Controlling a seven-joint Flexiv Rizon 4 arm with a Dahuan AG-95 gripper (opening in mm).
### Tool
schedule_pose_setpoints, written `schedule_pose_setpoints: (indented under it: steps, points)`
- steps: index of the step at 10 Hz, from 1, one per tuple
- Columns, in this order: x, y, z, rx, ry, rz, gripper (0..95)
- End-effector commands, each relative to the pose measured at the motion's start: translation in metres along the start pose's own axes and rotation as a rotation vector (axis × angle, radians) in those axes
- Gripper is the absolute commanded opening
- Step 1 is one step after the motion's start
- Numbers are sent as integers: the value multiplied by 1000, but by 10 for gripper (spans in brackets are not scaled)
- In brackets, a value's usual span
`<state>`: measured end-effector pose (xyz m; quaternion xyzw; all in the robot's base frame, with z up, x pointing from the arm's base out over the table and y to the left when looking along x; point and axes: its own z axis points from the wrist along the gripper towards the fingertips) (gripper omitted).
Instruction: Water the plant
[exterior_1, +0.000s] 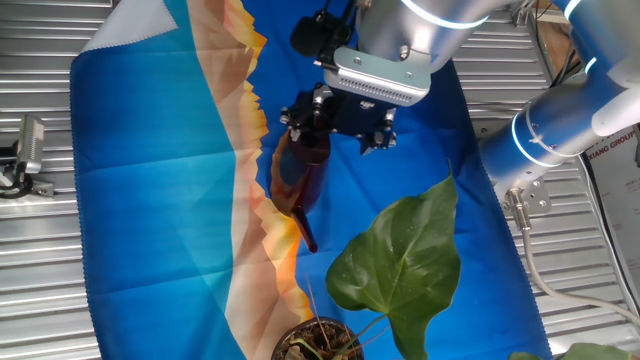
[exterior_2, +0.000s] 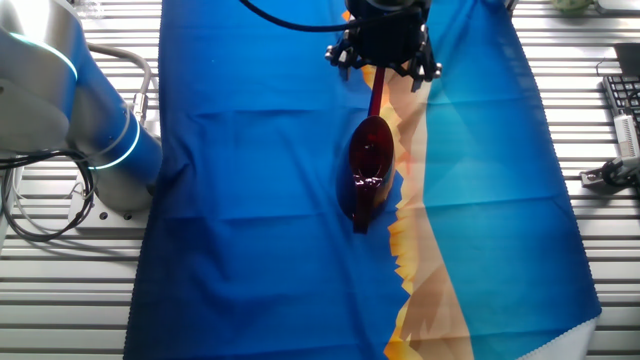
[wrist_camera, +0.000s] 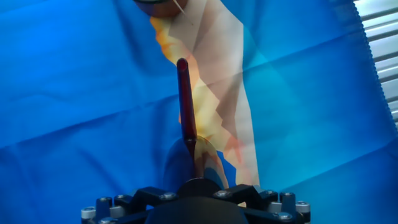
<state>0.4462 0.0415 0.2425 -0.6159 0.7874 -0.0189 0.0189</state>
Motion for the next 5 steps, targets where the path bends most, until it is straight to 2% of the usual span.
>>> schedule_pose_setpoints:
  steps: [1, 3, 4, 5]
  points:
    - [0, -1, 1, -1, -1, 0, 950]
    - [0, -1, 1, 1, -3, 2, 950]
    - [0, -1, 1, 1, -6, 6, 760]
    - [0, -1, 1, 2, -9, 8, 760]
